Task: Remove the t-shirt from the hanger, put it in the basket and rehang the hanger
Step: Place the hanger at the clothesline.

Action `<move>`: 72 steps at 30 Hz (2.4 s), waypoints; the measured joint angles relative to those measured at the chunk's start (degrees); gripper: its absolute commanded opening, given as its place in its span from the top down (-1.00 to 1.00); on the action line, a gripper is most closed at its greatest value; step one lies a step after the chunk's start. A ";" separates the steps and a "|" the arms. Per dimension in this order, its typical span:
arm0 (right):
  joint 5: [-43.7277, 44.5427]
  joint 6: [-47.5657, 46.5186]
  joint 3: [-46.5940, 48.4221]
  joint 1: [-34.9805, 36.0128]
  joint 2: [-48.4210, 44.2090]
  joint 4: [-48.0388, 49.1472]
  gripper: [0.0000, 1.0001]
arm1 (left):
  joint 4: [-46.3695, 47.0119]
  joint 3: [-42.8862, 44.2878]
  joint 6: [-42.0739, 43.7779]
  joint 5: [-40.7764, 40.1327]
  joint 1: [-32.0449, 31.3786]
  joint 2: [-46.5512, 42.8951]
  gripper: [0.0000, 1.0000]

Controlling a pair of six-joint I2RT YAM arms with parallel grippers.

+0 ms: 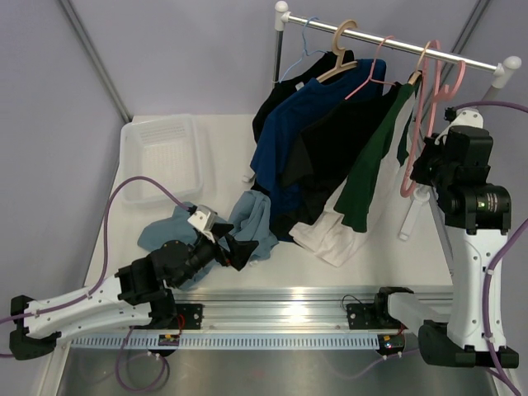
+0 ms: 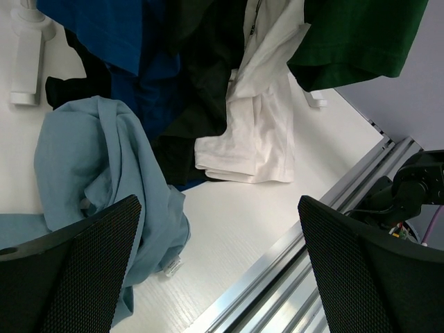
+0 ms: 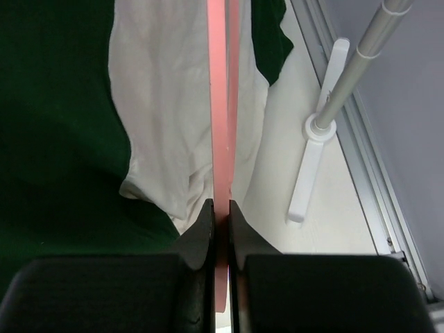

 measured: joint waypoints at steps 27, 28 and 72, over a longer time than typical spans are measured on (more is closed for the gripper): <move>6.14 2.23 8.85 -5.16 12.63 -1.75 1.00 | 0.04 -0.26 0.00 0.61 0.00 0.22 -0.98; 6.08 1.92 8.87 -5.16 12.72 -1.66 1.00 | 0.04 -0.26 0.00 0.61 0.00 0.24 -0.98; 1.60 0.20 6.08 -5.27 13.79 0.74 -0.13 | 0.04 -0.28 0.00 0.94 0.00 0.35 -0.98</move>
